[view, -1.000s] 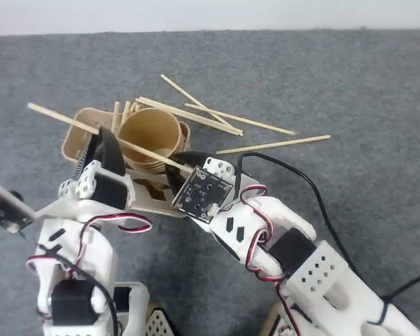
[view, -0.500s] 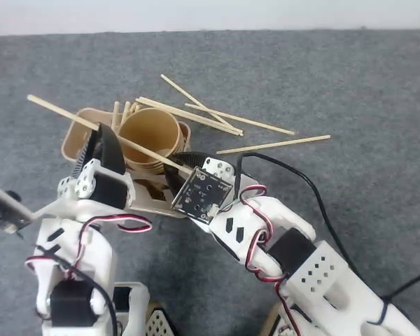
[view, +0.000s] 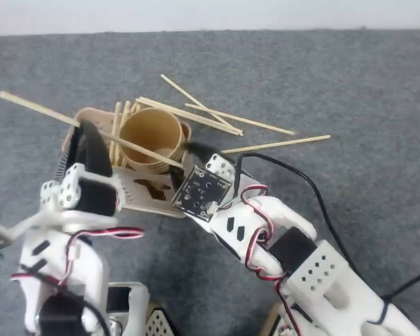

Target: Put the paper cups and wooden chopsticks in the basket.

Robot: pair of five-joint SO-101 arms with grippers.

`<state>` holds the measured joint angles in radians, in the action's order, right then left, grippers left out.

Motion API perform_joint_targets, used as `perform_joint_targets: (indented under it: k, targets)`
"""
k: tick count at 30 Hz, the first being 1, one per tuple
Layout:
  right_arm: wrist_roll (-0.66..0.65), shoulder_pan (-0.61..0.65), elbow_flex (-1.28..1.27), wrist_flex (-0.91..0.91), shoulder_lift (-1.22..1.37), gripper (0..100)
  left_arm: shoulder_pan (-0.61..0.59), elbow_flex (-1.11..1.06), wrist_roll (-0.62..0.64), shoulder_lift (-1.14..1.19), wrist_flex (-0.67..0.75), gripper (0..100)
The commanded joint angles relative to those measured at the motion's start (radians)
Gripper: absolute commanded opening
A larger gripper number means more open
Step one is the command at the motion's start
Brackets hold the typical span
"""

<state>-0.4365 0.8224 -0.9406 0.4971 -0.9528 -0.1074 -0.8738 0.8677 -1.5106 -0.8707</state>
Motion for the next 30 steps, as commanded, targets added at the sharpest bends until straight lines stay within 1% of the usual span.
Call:
perform_joint_targets:
  k: [1, 6, 11, 13, 15, 17, 21, 24, 28, 30]
  targets:
    - [0.005, -0.015, 0.028, 0.005, -0.021, 21.3, -0.006, 0.048, 0.008, 0.008, 0.025, 1]
    - [0.005, -0.016, 0.015, 0.008, -0.114, 19.1, -0.008, 0.082, -0.051, 0.008, 0.049, 1]
    - [0.005, -0.016, 0.003, 0.074, -0.260, 19.1, -0.008, 0.206, -0.057, 0.008, 0.044, 1]
    - [0.005, -0.019, 0.003, 0.111, -0.282, 19.1, -0.008, 0.265, -0.057, 0.008, 0.018, 1]
    - [0.005, -0.047, 0.003, 0.162, -0.289, 19.1, -0.006, 0.337, -0.071, 0.009, -0.008, 1]
    - [0.005, -0.088, -0.002, 0.211, -0.289, 19.1, -0.006, 0.386, -0.112, 0.014, -0.005, 1]
    - [0.005, -0.196, -0.064, 0.242, -0.305, 19.1, -0.006, 0.346, -0.273, 0.015, 0.092, 1]
    - [0.005, -0.285, -0.126, 0.252, -0.338, 19.1, -0.008, 0.232, -0.422, 0.015, 0.164, 1]
    - [0.005, -0.390, -0.222, 0.252, -0.424, 19.1, -0.009, 0.054, -0.675, 0.015, 0.256, 1]
    - [0.005, -0.432, -0.279, 0.252, -0.479, 19.1, -0.046, -0.030, -0.760, 0.017, 0.316, 1]
